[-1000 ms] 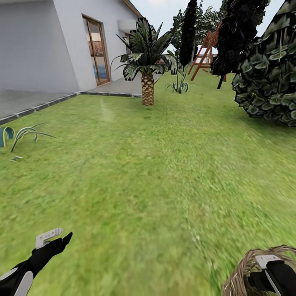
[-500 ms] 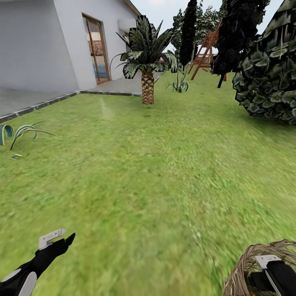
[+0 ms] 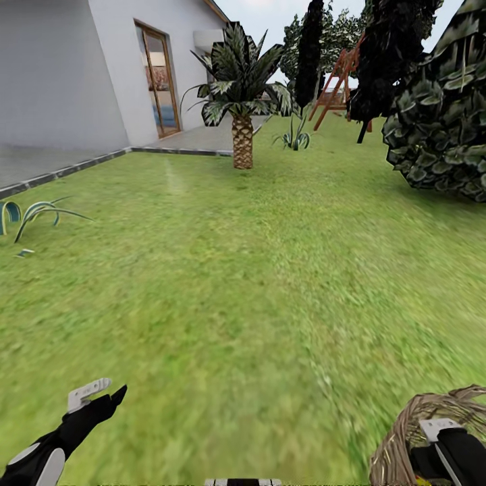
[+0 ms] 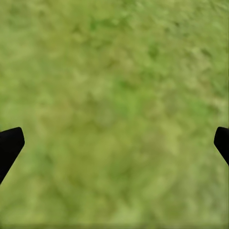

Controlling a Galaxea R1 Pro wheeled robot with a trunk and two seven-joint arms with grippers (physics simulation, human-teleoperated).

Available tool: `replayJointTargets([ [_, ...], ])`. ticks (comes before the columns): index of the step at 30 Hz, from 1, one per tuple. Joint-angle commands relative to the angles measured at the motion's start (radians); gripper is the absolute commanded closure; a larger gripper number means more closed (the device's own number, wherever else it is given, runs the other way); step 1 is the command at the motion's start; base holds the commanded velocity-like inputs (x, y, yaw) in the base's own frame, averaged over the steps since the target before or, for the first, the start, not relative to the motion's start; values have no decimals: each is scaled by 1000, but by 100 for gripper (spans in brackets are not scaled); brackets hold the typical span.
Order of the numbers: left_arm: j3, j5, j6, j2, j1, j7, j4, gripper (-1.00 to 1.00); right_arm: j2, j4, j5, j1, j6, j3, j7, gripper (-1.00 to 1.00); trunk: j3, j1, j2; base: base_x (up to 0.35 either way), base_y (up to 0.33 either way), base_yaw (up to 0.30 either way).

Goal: Take the three Easter eggs out of the wicker basket on the lawn in the garden, then place them on the lawn next to a single tree (choose any tree) so that all three eggs are next to the same tree and none are left in the basket.

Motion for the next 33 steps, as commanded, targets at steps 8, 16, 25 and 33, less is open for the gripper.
replayJointTargets([
  [8, 1, 7, 7, -4, 0, -3, 3, -100, 0, -1, 8, 0, 4, -1, 9, -100, -29, 16, -27, 0, 0, 0],
  [16, 0, 6, 7, -5, 0, -3, 4, -100, 1, -1, 8, 0, 3, -1, 8, -100, -60, 19, -29, 0, 0, 0],
  [25, 2, 6, 7, -5, 0, -2, 4, -100, 0, -1, 7, 0, 2, -2, 8, -100, -95, 23, -31, 0, 0, 0],
  [33, 2, 6, 7, -6, 0, -3, 4, -100, 0, -1, 7, 0, 2, -3, 9, -100, -126, 27, -33, 0, 0, 0],
])
